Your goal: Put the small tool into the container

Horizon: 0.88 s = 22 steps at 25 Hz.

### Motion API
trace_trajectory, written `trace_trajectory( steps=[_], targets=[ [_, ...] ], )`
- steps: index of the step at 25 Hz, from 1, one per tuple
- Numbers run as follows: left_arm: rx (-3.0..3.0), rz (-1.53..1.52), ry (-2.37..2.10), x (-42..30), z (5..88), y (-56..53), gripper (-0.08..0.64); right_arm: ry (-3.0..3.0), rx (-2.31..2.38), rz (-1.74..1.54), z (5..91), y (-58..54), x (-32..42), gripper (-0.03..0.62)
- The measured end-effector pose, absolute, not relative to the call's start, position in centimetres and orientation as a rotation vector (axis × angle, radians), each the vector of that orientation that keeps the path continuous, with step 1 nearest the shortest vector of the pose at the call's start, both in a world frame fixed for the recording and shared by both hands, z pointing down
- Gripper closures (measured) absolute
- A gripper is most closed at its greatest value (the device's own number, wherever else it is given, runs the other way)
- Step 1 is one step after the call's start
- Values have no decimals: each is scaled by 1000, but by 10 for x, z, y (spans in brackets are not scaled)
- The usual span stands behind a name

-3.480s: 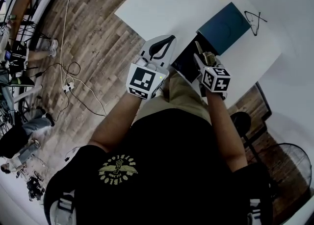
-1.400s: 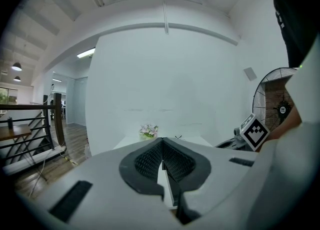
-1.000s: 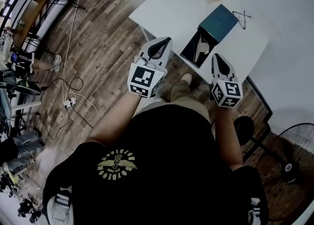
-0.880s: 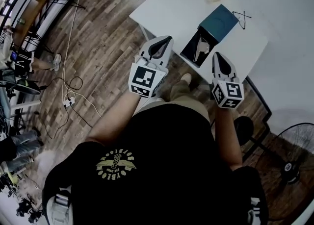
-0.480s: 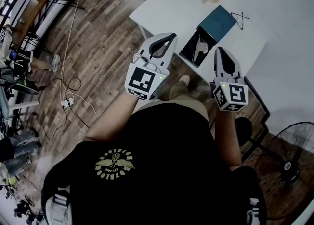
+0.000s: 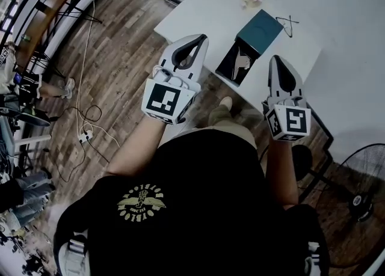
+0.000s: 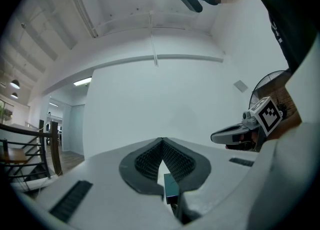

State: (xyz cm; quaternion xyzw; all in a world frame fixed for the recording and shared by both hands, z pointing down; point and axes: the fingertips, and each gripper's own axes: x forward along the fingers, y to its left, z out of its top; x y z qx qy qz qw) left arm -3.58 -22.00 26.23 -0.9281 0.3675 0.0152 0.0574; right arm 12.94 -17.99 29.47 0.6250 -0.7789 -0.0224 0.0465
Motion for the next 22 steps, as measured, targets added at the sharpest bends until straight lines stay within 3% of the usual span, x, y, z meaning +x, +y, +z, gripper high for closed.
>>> trace_trajectory(
  steps=[22],
  targets=[
    [-2772,41,1197,-28,258,-262,554,-2401,1877,-118,281,-227,137,591]
  ],
)
